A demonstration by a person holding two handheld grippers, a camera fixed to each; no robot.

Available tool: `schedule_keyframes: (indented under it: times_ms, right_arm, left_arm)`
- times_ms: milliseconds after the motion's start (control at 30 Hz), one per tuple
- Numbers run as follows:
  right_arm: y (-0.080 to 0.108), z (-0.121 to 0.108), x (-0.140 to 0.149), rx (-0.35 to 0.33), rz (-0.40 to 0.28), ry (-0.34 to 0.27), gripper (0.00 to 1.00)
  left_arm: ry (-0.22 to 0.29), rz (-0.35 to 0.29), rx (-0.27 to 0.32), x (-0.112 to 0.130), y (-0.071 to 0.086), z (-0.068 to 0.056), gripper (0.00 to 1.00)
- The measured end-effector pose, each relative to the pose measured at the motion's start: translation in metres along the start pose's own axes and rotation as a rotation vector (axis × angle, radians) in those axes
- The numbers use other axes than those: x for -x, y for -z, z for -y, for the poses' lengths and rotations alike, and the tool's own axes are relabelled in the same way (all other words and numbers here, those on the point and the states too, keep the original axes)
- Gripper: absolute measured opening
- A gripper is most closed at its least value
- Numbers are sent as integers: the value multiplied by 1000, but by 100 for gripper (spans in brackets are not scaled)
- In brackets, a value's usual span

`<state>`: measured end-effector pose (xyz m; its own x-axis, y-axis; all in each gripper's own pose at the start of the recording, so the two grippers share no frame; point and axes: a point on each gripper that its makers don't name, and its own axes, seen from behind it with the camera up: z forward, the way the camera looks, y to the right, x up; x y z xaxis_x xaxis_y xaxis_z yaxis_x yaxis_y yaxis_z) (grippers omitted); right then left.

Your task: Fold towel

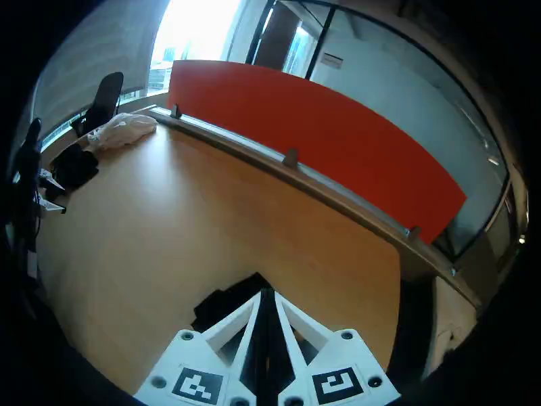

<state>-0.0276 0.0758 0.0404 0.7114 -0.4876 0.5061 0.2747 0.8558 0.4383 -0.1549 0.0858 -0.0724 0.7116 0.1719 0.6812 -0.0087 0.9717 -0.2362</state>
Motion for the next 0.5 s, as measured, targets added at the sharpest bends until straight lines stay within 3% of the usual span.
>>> schedule_keyframes:
  times_ms: [500]
  right_arm:
    - [-2,4,6,0,6,-9,6]
  left_arm:
    - [0,8,-3,5,3,-1,93]
